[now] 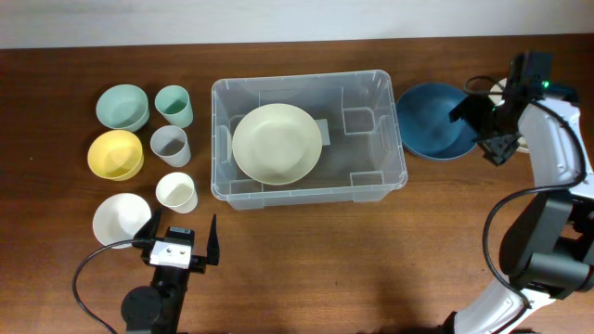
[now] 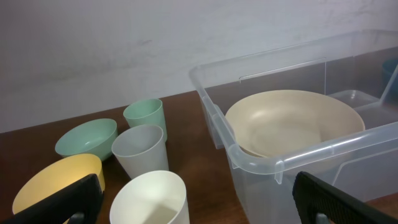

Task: Pack container
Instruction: 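Raise the right gripper and move it to the teal plate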

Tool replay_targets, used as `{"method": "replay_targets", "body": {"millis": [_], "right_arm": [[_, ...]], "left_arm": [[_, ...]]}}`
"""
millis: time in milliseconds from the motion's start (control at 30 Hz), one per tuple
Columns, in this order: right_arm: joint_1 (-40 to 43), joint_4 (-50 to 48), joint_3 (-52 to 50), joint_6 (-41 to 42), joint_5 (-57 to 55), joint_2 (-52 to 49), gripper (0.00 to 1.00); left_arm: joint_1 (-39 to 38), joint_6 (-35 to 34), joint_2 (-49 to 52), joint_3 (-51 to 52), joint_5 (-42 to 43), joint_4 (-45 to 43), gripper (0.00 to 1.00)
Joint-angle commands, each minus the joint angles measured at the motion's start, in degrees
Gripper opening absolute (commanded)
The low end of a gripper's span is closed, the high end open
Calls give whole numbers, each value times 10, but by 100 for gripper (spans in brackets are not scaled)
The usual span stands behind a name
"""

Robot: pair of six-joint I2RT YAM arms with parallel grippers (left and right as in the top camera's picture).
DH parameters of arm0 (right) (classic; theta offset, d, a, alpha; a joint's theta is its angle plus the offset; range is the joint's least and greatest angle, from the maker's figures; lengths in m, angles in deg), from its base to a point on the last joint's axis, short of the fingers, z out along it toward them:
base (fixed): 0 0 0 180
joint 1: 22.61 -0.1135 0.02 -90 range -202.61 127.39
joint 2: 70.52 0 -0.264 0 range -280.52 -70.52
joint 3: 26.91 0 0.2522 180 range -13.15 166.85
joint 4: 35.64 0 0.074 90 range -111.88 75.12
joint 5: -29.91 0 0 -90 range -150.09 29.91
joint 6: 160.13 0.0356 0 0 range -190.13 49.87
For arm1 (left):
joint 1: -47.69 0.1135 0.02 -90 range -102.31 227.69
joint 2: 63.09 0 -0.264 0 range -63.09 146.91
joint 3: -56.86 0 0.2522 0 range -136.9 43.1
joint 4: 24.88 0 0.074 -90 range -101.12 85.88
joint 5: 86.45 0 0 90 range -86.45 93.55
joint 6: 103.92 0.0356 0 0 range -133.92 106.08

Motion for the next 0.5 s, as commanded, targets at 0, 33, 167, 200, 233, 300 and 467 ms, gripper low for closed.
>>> {"method": "replay_targets", "body": {"millis": [0,33,167,200,233,300,467], "right_arm": [[-2,-33,-40,17,13,-5,99],[-2,-45,-49,17,20,-5,99],[-2,-80,-80,18,25,-8,99],[-2,-82,-82,18,25,-10,99],[-2,-83,-83,18,25,-13,99],[-2,-88,-83,18,25,-23,99],[-2,-96,-83,20,30,-45,99]], "left_arm": [[4,5,-4,2,-2,3,99],[4,5,-4,2,-2,3,99],[4,5,-4,2,-2,3,99],[4,5,-4,2,-2,3,100],[4,5,-4,2,-2,3,99],[4,5,-4,2,-2,3,99],[4,5,-4,2,-2,3,99]]}}
